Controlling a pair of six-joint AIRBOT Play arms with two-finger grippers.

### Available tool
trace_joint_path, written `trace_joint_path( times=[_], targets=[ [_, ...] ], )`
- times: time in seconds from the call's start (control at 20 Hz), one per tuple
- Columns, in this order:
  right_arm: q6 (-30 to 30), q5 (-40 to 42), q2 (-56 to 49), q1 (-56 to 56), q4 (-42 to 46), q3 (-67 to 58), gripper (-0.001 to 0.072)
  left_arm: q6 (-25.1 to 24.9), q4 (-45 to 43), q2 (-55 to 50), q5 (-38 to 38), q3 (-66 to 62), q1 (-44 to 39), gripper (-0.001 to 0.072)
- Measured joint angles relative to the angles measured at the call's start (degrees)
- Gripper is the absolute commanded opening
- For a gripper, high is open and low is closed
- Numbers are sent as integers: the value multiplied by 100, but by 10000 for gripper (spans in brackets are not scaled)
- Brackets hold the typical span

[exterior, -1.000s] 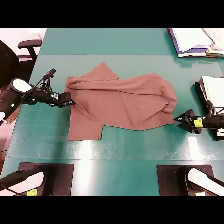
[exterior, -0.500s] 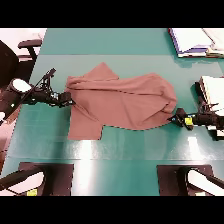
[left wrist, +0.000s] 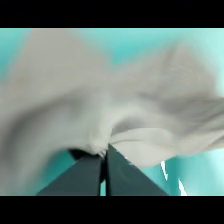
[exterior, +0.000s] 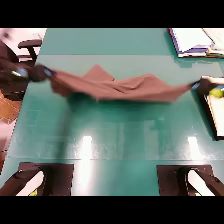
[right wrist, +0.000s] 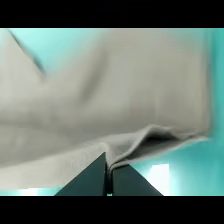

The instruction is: Fold the shirts.

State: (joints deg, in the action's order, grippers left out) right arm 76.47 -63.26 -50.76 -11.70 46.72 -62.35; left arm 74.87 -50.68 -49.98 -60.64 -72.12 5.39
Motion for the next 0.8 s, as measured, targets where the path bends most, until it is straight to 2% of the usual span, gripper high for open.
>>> trace_joint_path(
  times=[0.25,0.5,0.65,0.8],
  targets=[
    [-11,-584,505,-671,210,-2802,15,31,-24,645,92,-2437,74,20],
    [223,-1541,197,-1405,544,-5200,13,319,-389,789,308,-4162,90,19],
    [448,-2022,-192,-1578,629,-5895,13,584,-802,726,258,-4299,90,20],
    [595,-2288,-516,-1397,704,-5630,13,767,-1021,339,-138,-3980,90,21]
  ],
)
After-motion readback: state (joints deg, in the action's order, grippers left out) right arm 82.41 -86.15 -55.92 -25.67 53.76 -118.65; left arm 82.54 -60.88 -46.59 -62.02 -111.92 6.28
